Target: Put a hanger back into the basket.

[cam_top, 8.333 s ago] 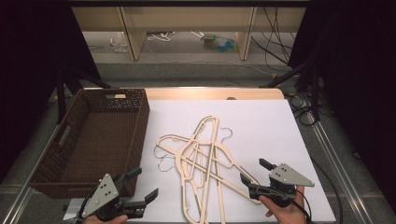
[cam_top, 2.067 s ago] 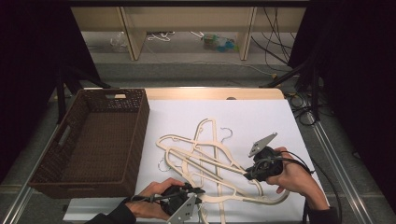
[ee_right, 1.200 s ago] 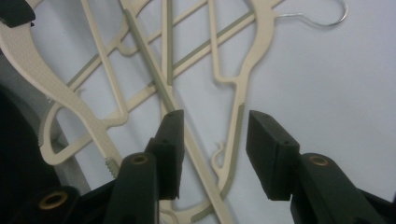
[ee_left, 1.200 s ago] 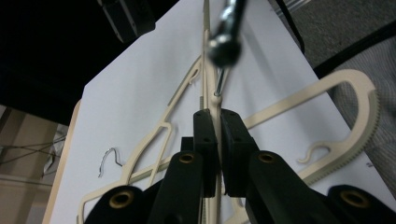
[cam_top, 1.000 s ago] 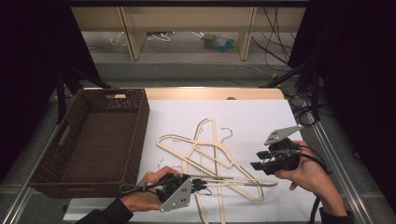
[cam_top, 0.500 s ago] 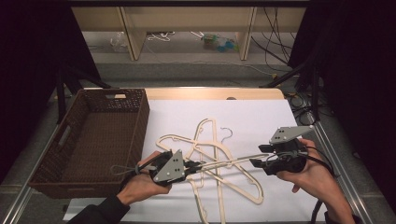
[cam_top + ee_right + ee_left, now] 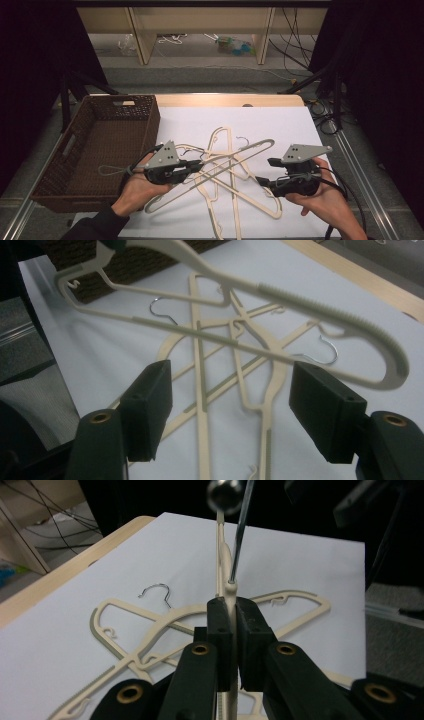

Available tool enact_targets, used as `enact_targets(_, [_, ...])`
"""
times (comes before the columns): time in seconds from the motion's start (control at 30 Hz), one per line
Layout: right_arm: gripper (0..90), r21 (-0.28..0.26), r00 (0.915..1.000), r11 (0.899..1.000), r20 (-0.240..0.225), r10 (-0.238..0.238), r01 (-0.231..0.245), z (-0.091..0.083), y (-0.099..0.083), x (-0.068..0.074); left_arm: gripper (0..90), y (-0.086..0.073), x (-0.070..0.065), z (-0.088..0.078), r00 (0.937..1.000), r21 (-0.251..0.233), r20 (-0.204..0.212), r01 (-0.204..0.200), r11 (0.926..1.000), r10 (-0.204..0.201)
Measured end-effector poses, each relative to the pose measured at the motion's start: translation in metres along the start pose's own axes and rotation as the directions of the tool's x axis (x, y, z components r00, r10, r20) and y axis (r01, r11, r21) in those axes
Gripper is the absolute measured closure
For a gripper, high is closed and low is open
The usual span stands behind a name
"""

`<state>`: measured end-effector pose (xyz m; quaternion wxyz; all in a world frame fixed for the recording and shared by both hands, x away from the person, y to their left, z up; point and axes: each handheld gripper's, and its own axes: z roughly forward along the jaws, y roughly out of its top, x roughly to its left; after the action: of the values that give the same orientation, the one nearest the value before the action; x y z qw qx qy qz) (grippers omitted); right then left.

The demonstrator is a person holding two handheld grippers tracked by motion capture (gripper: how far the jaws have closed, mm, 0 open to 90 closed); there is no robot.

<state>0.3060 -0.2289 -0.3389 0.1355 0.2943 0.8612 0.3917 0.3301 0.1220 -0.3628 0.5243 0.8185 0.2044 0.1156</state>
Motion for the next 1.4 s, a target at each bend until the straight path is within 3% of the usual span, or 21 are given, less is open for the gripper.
enact_targets(0.13, [35.1,0.014,0.9999,1.000,-0.014,0.007,-0.007,0.005,-0.013,0.005,85.9,0.003,0.002,-0.008,0.9991,0.000,-0.005,0.042,0.9991,-0.042])
enact_targets(0.2, [35.2,0.018,0.9997,1.000,-0.022,0.012,-0.011,0.007,-0.019,0.008,85.9,0.007,0.005,-0.017,0.9952,-0.009,-0.012,0.097,0.9953,-0.097])
enact_targets(0.33, [35.2,0.008,0.9992,1.000,-0.035,0.021,-0.021,0.008,-0.030,0.014,85.9,0.015,0.006,-0.030,0.9903,-0.026,-0.013,0.138,0.9901,-0.139])
enact_targets(0.5, [33.7,-0.057,0.9997,0.998,-0.021,0.013,-0.014,0.017,-0.047,0.018,85.9,0.024,0.005,-0.048,0.9873,-0.071,0.002,0.159,0.9848,-0.159])
enact_targets(0.53, [33.3,-0.071,0.9998,0.997,-0.007,0.021,-0.021,0.019,-0.051,0.018,85.9,0.027,0.005,-0.056,0.9831,-0.082,0.009,0.183,0.9797,-0.183])
enact_targets(0.57, [33.0,-0.081,0.9995,0.996,-0.004,0.031,-0.031,0.020,-0.054,0.018,85.9,0.027,0.005,-0.056,0.9831,-0.082,0.009,0.183,0.9797,-0.183])
enact_targets(0.77, [31.5,-0.101,0.9993,0.994,0.007,0.035,-0.035,0.027,-0.063,0.020,85.9,0.039,0.005,-0.077,0.9817,-0.099,0.009,0.190,0.9768,-0.190])
enact_targets(0.87, [31.4,-0.106,0.9994,0.994,0.013,0.032,-0.030,0.028,-0.063,0.022,85.9,0.044,0.007,-0.087,0.9790,-0.126,0.013,0.203,0.9710,-0.203])
enact_targets(1.0, [30.8,-0.106,0.9997,0.994,0.007,0.024,-0.023,0.029,-0.064,0.023,85.9,0.053,0.018,-0.107,0.9782,-0.141,-0.016,0.203,0.9690,-0.207])
enact_targets(1.07, [30.8,-0.107,0.9998,0.994,0.006,0.020,-0.019,0.030,-0.064,0.023,85.8,0.056,0.024,-0.117,0.9741,-0.158,-0.031,0.217,0.9634,-0.224])
enact_targets(1.13, [30.8,-0.105,0.9998,0.994,0.003,0.021,-0.021,0.030,-0.064,0.023,85.9,0.058,0.026,-0.123,0.9734,-0.163,-0.042,0.216,0.9627,-0.225])
enact_targets(1.17, [30.8,-0.103,0.9997,0.994,0.002,0.025,-0.025,0.030,-0.064,0.022,85.9,0.062,0.034,-0.133,0.9777,-0.181,-0.060,0.188,0.9653,-0.201])
enact_targets(1.2, [30.8,-0.103,0.9997,0.994,0.002,0.025,-0.025,0.030,-0.064,0.022,85.9,0.062,0.034,-0.133,0.9777,-0.181,-0.060,0.188,0.9653,-0.201])
enact_targets(1.23, [30.8,-0.101,0.9996,0.994,0.001,0.027,-0.027,0.030,-0.064,0.022,85.9,0.064,0.037,-0.138,0.9754,-0.180,-0.073,0.192,0.9647,-0.208])
enact_targets(1.27, [30.8,-0.099,0.9995,0.995,0.000,0.033,-0.033,0.030,-0.065,0.022,85.9,0.067,0.041,-0.149,0.9691,-0.174,-0.110,0.200,0.9643,-0.221])
enact_targets(1.33, [30.8,-0.100,0.9996,0.995,0.005,0.029,-0.029,0.031,-0.065,0.021,85.8,0.069,0.049,-0.159,0.9657,-0.165,-0.146,0.190,0.9678,-0.215])
enact_targets(1.4, [30.9,-0.099,0.9995,0.995,0.005,0.031,-0.030,0.031,-0.065,0.021,85.8,0.068,0.058,-0.169,0.9582,-0.172,-0.175,0.197,0.9652,-0.227])
